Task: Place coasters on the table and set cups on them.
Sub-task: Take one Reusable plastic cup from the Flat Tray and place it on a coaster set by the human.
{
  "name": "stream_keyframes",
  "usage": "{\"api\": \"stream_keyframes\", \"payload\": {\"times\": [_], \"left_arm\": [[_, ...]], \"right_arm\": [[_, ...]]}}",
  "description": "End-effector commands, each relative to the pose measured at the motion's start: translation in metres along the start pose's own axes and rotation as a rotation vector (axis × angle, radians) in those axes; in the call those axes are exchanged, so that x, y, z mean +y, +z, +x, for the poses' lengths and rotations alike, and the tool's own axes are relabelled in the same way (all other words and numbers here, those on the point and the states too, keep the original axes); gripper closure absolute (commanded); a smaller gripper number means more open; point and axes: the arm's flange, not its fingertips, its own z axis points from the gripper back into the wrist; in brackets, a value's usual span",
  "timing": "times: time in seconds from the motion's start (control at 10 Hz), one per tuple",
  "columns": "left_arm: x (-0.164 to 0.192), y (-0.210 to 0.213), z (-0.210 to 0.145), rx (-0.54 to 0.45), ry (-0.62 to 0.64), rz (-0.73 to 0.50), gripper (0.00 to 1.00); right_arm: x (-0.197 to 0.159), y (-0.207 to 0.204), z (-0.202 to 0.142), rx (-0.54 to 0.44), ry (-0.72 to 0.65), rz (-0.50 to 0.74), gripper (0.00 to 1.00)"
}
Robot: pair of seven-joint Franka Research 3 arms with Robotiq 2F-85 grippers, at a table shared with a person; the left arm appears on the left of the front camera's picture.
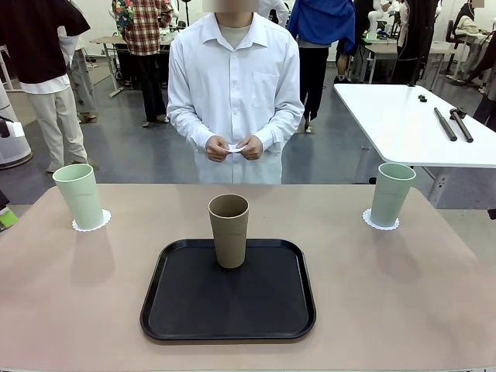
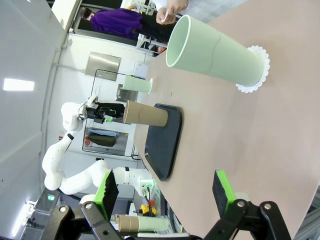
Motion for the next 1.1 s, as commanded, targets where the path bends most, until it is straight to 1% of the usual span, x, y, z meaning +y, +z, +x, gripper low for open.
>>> {"api": "stream_keyframes", "payload": {"times": [0.0, 0.1, 0.2, 0.3, 0.5, 0.7, 0.9, 1.0], "left_arm": [[0.02, 0.002, -0.001, -0.201, -0.004, -0.252, 0.0], [0.037, 0.003, -0.006, -0.258, -0.033, -0.377, 0.0], [0.058, 0.0, -0.023, -0.342, -0.037, -0.482, 0.0], [0.079, 0.0, -0.037, -0.408, -0.024, -0.56, 0.0], [0.126, -0.001, -0.059, -0.523, 0.053, -0.698, 0.0], [0.158, 0.004, -0.086, -0.657, 0.155, -0.796, 0.0], [0.177, 0.017, -0.089, -0.65, 0.259, -0.813, 0.0], [0.184, 0.018, -0.092, -0.629, 0.32, -0.8, 0.0]], "right_arm": [[0.002, -0.001, 0.001, 0.003, -0.014, -0.003, 0.0], [0.002, -0.001, 0.001, 0.003, -0.014, -0.003, 0.0], [0.002, -0.001, 0.001, 0.003, -0.014, -0.003, 0.0], [0.002, -0.001, 0.001, 0.003, -0.014, -0.003, 0.0], [0.002, -0.001, 0.001, 0.003, -0.014, -0.003, 0.0], [0.002, -0.001, 0.001, 0.003, -0.014, -0.003, 0.0], [0.002, -0.001, 0.001, 0.003, -0.014, -0.003, 0.0], [0.002, -0.001, 0.001, 0.003, -0.014, -0.003, 0.0]]}}
